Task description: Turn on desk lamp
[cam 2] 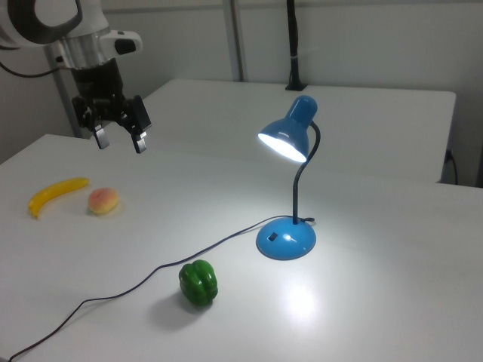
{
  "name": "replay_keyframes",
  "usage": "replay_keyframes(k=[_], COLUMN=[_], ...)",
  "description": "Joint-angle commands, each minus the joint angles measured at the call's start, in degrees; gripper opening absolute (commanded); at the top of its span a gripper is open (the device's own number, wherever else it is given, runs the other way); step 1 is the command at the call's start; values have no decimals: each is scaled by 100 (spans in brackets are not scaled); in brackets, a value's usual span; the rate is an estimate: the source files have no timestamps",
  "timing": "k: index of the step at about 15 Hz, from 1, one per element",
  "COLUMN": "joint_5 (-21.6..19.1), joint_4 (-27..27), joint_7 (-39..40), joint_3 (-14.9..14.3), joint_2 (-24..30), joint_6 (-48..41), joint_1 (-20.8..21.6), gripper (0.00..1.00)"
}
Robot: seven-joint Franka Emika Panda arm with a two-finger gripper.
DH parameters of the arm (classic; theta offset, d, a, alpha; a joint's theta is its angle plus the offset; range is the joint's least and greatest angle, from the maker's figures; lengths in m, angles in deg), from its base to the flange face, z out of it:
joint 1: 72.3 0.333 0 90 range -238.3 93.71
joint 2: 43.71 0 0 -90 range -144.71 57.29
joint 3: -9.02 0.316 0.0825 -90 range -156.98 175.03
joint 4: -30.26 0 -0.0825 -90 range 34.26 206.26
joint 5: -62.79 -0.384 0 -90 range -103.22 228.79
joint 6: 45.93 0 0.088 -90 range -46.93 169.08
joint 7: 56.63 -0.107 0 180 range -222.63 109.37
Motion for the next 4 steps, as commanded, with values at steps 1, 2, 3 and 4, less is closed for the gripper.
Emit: replay_keyframes(k=[1, 2, 3, 4], joint_5=[-23, -23, -23, -23], joint_4=[-121, -121, -138, -138], joint_7=[178, 178, 178, 178], joint_3=[-70, -70, -79, -88], joint_2=[82, 73, 64, 73], joint_6=[-179, -171, -171, -179], joint_1=[-2, -11, -11, -20], gripper=[100, 100, 100, 100])
